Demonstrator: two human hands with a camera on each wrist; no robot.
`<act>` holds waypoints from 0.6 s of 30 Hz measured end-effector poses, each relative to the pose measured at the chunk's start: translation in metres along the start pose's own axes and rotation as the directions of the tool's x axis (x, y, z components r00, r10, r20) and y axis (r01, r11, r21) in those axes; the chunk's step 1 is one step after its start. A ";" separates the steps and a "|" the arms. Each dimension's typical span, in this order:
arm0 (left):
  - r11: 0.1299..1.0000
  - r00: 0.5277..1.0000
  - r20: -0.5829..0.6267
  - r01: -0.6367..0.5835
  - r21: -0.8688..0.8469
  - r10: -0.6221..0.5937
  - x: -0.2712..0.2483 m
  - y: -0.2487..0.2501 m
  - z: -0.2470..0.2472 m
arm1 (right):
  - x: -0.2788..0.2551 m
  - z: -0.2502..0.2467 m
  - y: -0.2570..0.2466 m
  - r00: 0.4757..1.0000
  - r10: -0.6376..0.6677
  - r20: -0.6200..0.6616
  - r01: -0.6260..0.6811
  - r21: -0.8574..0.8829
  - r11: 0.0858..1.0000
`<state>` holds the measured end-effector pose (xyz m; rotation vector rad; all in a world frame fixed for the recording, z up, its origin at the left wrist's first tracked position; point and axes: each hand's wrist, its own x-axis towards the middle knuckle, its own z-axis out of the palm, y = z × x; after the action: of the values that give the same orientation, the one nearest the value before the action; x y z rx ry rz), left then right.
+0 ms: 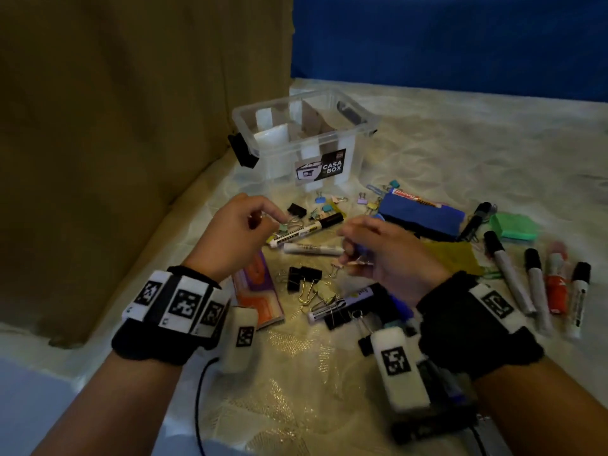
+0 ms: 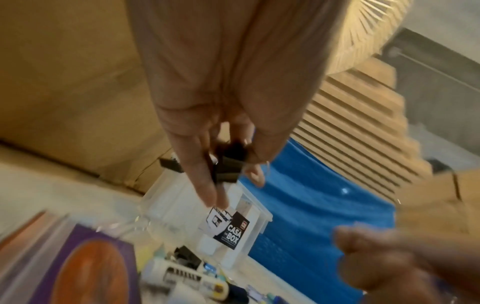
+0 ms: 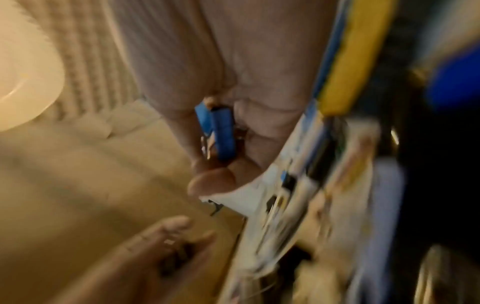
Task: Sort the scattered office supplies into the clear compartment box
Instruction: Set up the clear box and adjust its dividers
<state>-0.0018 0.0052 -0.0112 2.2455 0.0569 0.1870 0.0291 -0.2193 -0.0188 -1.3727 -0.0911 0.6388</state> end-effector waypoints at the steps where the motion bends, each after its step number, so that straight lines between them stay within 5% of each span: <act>1: 0.996 0.999 -0.020 0.029 -0.089 -0.031 -0.003 0.001 -0.001 | 0.001 0.002 -0.004 0.998 -0.053 0.025 0.058 -0.290 0.955; 3: 0.977 0.996 -0.032 0.077 -0.198 -0.085 -0.008 -0.001 0.000 | 0.003 0.004 -0.009 0.984 -0.106 0.141 0.177 -0.790 0.587; 5: 0.984 0.994 -0.045 0.092 -0.150 -0.099 -0.011 -0.003 0.003 | 0.007 0.010 -0.009 0.971 -0.001 0.238 0.231 -0.942 0.243; 7: 0.993 0.995 -0.036 0.092 -0.067 -0.095 -0.012 -0.002 0.005 | 0.012 0.019 -0.007 0.958 0.132 0.254 0.243 -0.965 0.096; 11: 0.976 0.991 0.107 0.051 0.211 -0.075 -0.013 0.004 0.012 | 0.023 0.034 0.004 0.918 0.252 0.306 0.332 -0.941 -0.067; 14: 0.857 0.944 0.281 0.004 0.515 -0.173 -0.017 0.007 0.020 | 0.027 0.038 0.007 0.910 0.264 0.318 0.347 -0.935 -0.070; 18: 0.779 0.924 0.336 -0.070 0.623 -0.185 -0.018 0.006 0.035 | 0.027 0.033 0.006 0.917 0.243 0.316 0.334 -0.942 -0.036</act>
<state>-0.0142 -0.0275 -0.0305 2.9065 -0.0271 -0.3689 0.0359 -0.1771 -0.0251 -2.6899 -1.2371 0.8067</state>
